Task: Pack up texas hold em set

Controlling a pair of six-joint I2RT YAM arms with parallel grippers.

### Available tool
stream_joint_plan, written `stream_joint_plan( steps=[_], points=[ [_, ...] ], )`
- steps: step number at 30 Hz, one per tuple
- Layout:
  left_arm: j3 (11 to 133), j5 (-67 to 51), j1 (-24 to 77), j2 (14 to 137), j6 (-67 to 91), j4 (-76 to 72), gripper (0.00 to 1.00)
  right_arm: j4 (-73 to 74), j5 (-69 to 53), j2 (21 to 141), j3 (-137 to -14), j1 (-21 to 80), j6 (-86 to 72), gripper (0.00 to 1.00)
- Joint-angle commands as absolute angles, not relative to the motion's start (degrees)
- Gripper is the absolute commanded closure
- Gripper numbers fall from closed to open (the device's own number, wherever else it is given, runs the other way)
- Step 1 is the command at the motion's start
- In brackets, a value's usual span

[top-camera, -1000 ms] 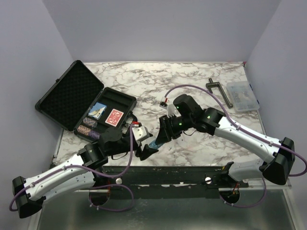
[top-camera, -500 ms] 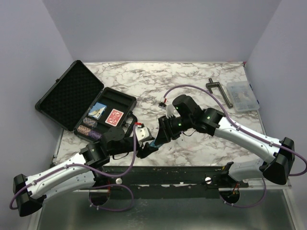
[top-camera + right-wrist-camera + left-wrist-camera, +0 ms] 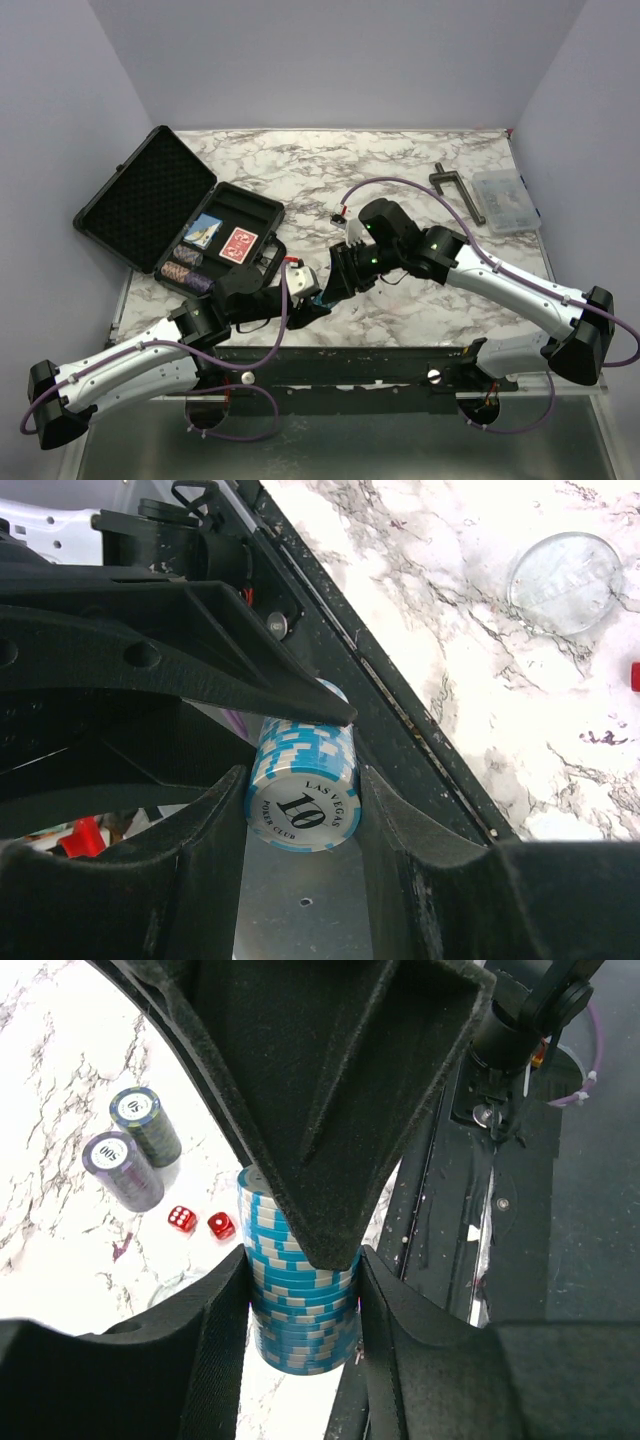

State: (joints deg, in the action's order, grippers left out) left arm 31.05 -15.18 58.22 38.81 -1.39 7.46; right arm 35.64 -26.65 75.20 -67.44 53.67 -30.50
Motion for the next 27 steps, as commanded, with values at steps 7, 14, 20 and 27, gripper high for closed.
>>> stream_joint_plan(
  steps=[7,14,20,27],
  points=[
    [31.88,-15.52,58.36,38.4,-1.52,7.02,1.0,32.91,-25.63,73.69,-69.96,54.76,-33.25,0.6],
    [31.74,-15.24,58.35,37.62,-1.33,7.3,1.0,35.59,-15.1,71.55,-72.73,54.76,-35.76,0.21],
    [31.8,-11.05,58.28,36.79,-0.28,7.75,1.0,36.63,-4.07,66.52,-73.63,54.76,-38.69,0.06],
    [33.15,-8.75,58.3,35.37,5.7,8.98,1.0,37.3,12.11,58.53,-68.78,54.78,-42.9,0.0]
  ],
)
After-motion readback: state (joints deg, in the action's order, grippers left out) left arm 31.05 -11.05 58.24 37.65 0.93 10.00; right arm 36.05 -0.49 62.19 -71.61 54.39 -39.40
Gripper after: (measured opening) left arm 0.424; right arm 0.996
